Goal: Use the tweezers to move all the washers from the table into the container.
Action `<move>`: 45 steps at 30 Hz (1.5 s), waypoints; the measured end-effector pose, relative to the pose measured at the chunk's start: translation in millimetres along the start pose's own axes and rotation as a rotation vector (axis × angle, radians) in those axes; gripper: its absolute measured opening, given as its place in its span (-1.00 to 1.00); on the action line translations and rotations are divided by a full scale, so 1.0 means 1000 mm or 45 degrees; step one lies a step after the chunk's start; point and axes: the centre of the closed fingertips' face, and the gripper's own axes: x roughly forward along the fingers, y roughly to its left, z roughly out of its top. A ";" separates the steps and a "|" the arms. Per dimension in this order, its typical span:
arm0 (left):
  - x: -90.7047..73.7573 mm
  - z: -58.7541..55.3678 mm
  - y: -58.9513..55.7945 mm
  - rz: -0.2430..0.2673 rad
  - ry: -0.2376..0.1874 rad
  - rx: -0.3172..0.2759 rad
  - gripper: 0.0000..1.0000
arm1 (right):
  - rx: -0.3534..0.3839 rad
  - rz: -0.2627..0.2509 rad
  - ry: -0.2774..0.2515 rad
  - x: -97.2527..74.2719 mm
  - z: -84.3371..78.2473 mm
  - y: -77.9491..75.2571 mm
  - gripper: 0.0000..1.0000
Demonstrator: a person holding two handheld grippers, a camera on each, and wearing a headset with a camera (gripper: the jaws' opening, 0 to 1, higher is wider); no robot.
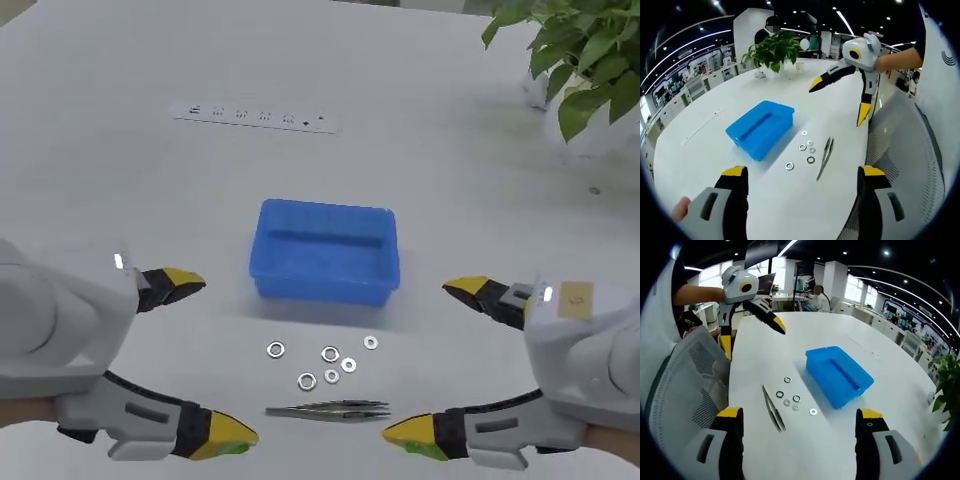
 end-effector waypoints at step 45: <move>0.060 -0.043 -0.026 -0.203 0.171 -0.022 -0.20 | -0.152 0.348 0.228 0.066 -0.033 0.053 -0.44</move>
